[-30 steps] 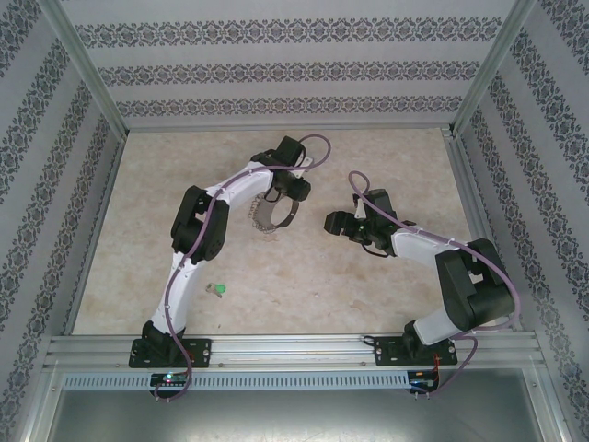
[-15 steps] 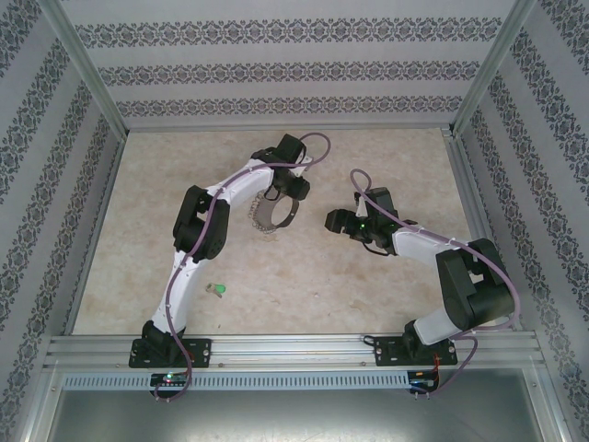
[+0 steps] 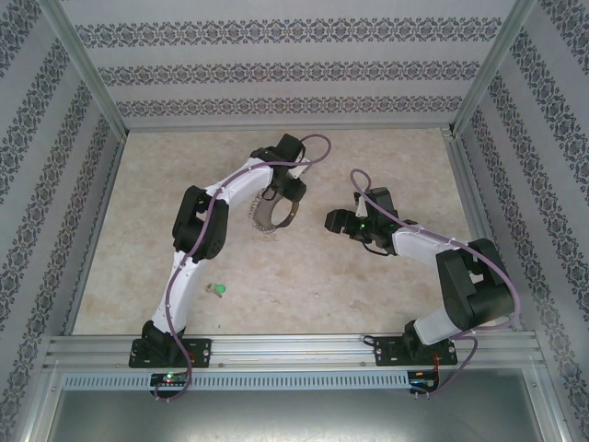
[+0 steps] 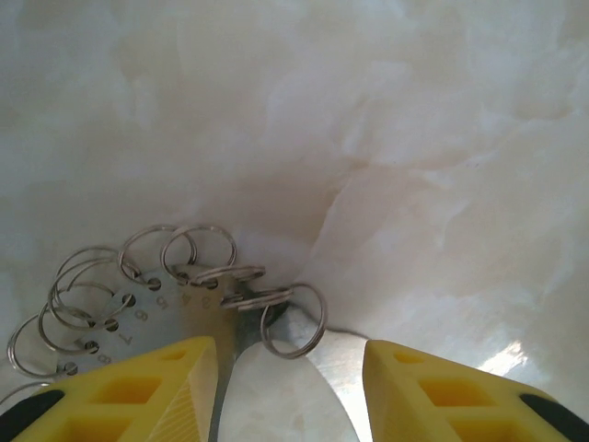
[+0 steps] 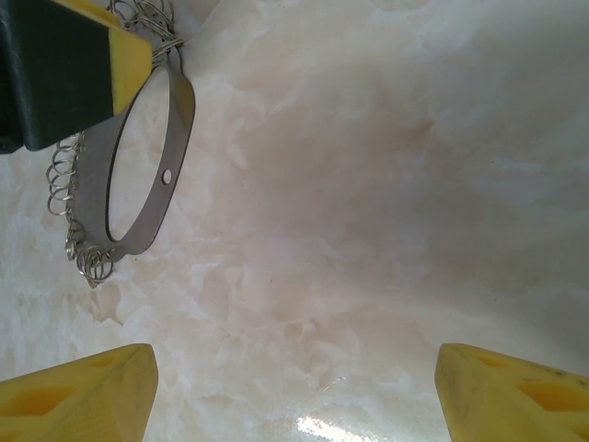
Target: Put the keys on the keyring
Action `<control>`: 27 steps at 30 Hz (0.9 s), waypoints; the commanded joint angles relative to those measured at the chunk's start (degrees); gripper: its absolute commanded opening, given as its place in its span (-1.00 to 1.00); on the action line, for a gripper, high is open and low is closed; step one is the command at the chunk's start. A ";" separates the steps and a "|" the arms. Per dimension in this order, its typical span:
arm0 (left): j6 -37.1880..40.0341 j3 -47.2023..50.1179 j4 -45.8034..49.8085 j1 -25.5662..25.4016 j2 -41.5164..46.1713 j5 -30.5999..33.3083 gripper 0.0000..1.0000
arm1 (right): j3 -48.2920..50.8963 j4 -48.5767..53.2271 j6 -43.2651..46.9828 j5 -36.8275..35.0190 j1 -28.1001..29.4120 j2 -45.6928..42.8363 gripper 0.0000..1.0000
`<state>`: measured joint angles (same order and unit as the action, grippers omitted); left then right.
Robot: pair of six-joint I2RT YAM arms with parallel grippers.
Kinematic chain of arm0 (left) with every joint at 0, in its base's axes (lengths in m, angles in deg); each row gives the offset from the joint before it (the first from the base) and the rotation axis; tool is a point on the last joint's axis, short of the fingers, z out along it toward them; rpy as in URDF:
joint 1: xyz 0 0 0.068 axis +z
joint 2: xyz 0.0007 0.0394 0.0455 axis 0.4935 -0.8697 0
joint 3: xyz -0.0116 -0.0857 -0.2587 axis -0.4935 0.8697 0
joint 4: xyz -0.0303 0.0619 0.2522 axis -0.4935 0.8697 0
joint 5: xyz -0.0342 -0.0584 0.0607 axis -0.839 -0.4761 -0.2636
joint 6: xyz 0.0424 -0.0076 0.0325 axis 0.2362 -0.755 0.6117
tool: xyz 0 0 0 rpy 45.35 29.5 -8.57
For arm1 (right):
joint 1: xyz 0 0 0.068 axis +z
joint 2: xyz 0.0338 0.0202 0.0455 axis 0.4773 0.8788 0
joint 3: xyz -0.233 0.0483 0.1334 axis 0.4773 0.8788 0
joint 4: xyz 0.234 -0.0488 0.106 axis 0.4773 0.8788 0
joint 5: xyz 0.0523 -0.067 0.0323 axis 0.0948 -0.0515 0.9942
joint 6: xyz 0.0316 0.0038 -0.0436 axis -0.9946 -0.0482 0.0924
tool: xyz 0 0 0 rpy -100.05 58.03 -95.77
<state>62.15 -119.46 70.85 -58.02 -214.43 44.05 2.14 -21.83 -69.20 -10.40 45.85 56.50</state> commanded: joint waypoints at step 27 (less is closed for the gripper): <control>8.01 -4.47 4.64 -3.06 -2.11 5.93 -0.26 | -1.83 -1.60 -0.51 1.42 -0.82 0.95 0.59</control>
<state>69.58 -122.30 73.39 -60.38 -214.84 50.66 1.66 -23.05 -69.40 -9.38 45.85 57.00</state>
